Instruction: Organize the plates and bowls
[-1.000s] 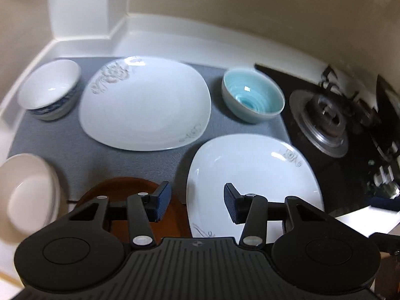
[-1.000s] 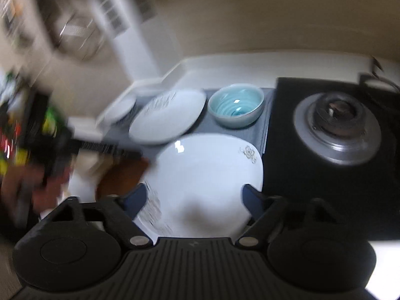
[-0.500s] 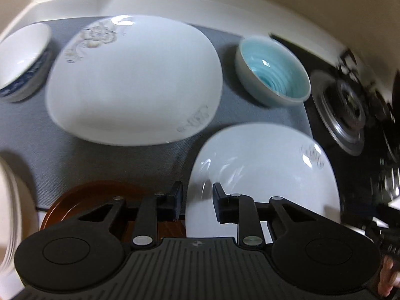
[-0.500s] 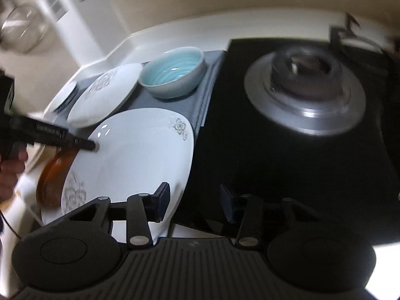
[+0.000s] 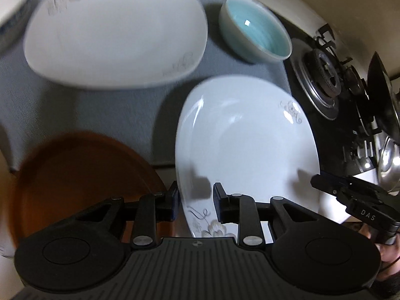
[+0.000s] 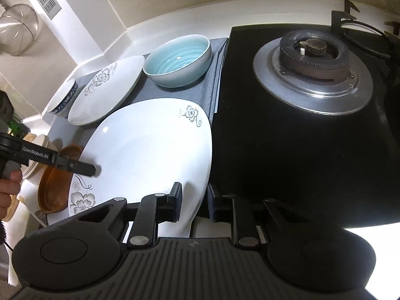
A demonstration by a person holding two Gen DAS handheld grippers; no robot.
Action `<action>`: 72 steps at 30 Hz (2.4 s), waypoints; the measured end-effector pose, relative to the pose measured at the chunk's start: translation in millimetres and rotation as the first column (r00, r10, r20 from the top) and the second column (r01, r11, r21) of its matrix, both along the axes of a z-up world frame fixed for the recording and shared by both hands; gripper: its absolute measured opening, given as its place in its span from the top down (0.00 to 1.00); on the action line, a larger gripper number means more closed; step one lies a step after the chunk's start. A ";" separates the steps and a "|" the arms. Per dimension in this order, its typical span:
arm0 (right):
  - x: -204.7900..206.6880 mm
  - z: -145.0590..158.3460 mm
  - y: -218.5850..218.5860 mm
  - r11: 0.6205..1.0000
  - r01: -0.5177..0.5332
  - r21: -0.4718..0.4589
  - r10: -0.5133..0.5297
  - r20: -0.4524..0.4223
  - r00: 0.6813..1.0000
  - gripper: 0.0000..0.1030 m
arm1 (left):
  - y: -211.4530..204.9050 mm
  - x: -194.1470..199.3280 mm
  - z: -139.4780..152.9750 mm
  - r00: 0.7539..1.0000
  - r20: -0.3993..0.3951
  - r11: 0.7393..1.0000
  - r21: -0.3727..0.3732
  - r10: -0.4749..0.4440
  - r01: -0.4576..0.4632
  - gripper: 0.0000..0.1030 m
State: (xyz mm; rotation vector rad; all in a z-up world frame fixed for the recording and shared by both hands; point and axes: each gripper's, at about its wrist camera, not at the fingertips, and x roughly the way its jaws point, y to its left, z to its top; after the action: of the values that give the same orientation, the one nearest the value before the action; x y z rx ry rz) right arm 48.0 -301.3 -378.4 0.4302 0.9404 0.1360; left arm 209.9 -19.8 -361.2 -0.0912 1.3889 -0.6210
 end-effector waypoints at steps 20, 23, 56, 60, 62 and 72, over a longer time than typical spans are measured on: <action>12.4 -10.4 -9.8 0.998 -0.037 0.053 0.038 -0.031 0.999 0.76 | 0.0 -8.7 -4.1 0.992 -0.083 0.992 -0.074 0.092 -0.099 0.50; 17.1 -12.9 -9.9 0.998 -0.045 0.048 0.046 -0.024 0.999 0.76 | -5.9 -13.5 1.1 0.993 -0.043 0.994 -0.008 0.108 -0.108 0.62; 5.3 36.6 1.0 0.995 -0.070 0.078 0.063 0.083 0.995 0.81 | 32.0 -22.3 67.4 0.973 0.054 0.974 -0.016 0.226 -0.225 0.78; 7.5 40.0 4.1 0.995 -0.056 0.084 0.048 0.092 0.995 0.81 | 36.5 -19.6 66.4 0.972 0.045 0.973 -0.026 0.232 -0.231 0.78; 9.0 40.4 6.4 0.995 -0.048 0.089 0.039 0.096 0.995 0.81 | 40.2 -18.1 66.1 0.972 0.046 0.973 -0.024 0.230 -0.229 0.78; 25.2 27.3 37.0 0.994 -0.040 0.105 0.032 0.082 0.996 0.81 | 65.0 -1.5 49.2 0.971 0.048 0.972 0.003 0.234 -0.234 0.79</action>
State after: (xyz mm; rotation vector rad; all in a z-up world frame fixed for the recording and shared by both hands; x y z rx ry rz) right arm 73.1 -264.2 -351.1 0.5027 0.8650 0.2352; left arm 208.3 45.3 -312.0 -0.2288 1.3114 -0.4179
